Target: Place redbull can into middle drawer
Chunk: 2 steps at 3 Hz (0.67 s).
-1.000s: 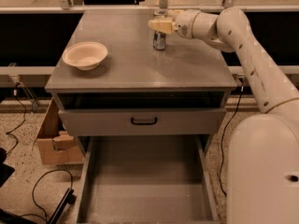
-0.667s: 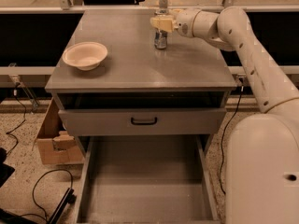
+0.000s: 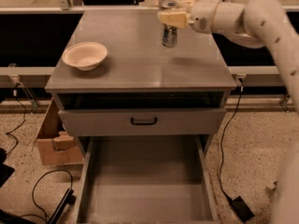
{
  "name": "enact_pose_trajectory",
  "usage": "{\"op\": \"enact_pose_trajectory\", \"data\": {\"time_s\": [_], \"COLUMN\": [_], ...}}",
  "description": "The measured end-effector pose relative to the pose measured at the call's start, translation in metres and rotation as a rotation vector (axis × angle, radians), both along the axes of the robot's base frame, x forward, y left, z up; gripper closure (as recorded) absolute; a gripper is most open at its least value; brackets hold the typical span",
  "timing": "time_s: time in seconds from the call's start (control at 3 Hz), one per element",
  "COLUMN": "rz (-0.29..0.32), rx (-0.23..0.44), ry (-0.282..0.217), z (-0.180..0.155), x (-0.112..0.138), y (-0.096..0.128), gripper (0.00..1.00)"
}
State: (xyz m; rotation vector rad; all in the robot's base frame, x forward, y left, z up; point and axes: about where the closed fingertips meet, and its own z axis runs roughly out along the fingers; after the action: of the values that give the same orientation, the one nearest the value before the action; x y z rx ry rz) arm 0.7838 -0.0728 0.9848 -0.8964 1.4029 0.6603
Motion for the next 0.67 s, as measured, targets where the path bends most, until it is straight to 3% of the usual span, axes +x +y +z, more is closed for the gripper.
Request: {"op": "enact_pose_trajectory", "data": {"time_s": [0.33, 0.67], "rz": [0.099, 0.124], "rx": [-0.039, -0.087], "ry": [-0.015, -0.04], "z": [0.033, 0.049], "x": [-0.091, -0.166], "y": [0.005, 0.003], "gripper": [1.0, 1.0]}}
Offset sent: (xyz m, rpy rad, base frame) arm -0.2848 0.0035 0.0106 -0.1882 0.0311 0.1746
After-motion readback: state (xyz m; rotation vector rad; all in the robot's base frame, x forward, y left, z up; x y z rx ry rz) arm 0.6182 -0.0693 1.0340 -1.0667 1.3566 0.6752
